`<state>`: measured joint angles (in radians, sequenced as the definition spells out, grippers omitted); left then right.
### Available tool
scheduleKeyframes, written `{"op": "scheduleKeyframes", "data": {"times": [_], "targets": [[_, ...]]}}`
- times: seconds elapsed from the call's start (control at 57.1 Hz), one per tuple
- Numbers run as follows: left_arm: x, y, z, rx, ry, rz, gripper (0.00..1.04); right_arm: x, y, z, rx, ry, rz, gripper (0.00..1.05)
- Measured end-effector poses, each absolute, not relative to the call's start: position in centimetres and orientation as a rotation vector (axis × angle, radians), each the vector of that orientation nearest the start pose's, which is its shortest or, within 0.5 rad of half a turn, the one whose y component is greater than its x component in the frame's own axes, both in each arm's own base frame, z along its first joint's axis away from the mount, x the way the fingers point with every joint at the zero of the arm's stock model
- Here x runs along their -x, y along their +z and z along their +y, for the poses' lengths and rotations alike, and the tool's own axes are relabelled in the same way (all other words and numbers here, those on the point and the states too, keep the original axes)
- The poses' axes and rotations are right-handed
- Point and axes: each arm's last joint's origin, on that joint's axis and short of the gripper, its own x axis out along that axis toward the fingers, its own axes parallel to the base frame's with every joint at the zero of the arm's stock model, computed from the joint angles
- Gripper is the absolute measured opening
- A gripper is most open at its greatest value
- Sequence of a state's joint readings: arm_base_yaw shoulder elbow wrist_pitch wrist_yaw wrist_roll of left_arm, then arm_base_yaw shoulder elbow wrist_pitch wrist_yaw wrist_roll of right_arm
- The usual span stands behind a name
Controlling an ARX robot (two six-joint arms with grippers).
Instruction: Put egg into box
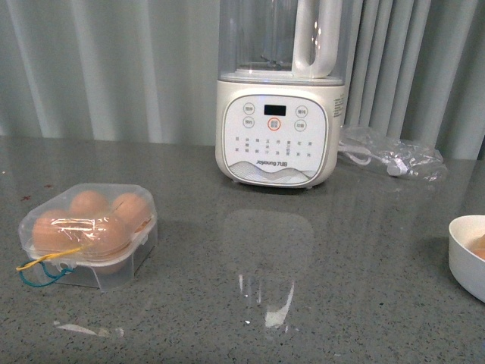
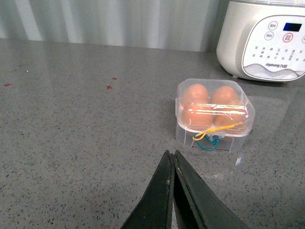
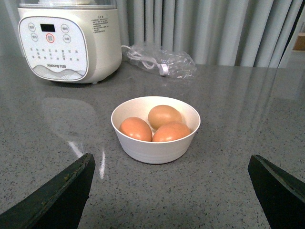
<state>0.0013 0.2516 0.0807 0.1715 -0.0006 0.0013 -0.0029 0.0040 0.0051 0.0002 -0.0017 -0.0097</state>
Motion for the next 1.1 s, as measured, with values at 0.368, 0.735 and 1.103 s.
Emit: {"op": "scheduleKeyframes", "data": {"times": [0.368,0.735,1.103], "targets": [[-10.1,17.2,0.0,-0.001,0.002,0.028,0.04,-9.8,16.5,0.0,0.010,-0.002,-0.001,0.98],[-9.6,17.3,0.0,-0.001,0.002,-0.026,0.04,-9.8,16.5,0.0,0.010,-0.002,-0.001,0.98],[-9.6,17.3,0.0,0.002,0.002,-0.026,0.37,-9.8,16.5,0.0,0.010,-0.002,-0.001,0.98]]}}
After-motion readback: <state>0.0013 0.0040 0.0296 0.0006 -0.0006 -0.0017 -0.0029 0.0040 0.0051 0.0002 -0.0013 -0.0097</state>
